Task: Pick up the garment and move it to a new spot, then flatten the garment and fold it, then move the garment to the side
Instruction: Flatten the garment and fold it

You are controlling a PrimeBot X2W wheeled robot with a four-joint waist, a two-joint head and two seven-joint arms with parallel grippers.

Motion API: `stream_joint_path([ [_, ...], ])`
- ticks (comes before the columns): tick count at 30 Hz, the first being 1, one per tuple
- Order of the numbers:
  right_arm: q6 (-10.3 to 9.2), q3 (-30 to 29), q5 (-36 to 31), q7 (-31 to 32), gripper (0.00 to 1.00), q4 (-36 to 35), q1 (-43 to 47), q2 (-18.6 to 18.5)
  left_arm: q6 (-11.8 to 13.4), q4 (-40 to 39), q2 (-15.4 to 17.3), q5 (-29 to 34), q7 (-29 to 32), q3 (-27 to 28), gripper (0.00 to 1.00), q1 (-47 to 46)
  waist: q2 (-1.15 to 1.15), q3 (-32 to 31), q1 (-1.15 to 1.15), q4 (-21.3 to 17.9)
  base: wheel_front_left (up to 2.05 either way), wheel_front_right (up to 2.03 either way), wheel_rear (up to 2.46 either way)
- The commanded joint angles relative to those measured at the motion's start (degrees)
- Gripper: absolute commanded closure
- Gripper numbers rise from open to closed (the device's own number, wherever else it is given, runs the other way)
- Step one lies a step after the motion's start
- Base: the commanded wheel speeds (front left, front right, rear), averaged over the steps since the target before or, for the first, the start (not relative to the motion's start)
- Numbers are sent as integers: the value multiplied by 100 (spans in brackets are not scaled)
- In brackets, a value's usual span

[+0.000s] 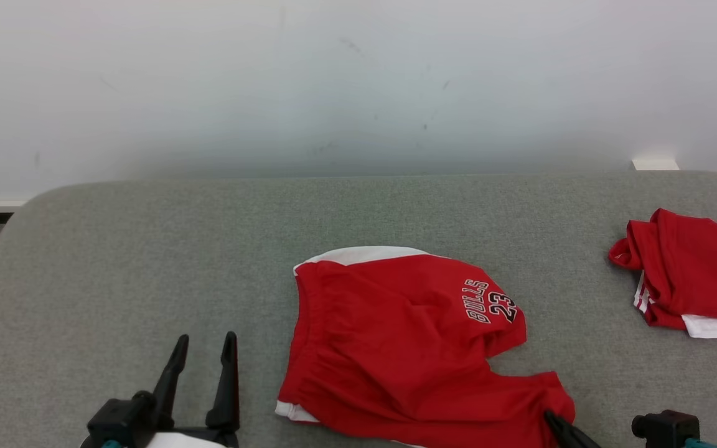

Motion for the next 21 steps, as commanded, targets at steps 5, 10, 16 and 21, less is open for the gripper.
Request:
stream_joint_path([
  [5, -12, -65, 348, -143, 100, -19, -363, -154, -66, -4, -33, 74, -6, 49, 0, -90, 0, 108, 0, 63, 0, 0, 0],
  [10, -12, -8, 656, -89, 100, 4, -857, -384, -89, -44, -46, 129, -6, 32, 0, -181, 0, 362, 0, 110, 0, 0, 0],
  [16, -12, 62, 955, 31, 100, 309, -1428, -572, -130, -36, -52, 150, -6, -2, 0, -369, 0, 698, 0, 221, 0, 0, 0],
  [21, -12, 188, 1164, 179, 100, 1038, -1953, -649, -150, 32, -56, 103, -6, -86, 0, -536, 0, 905, 0, 341, 0, 0, 0],
])
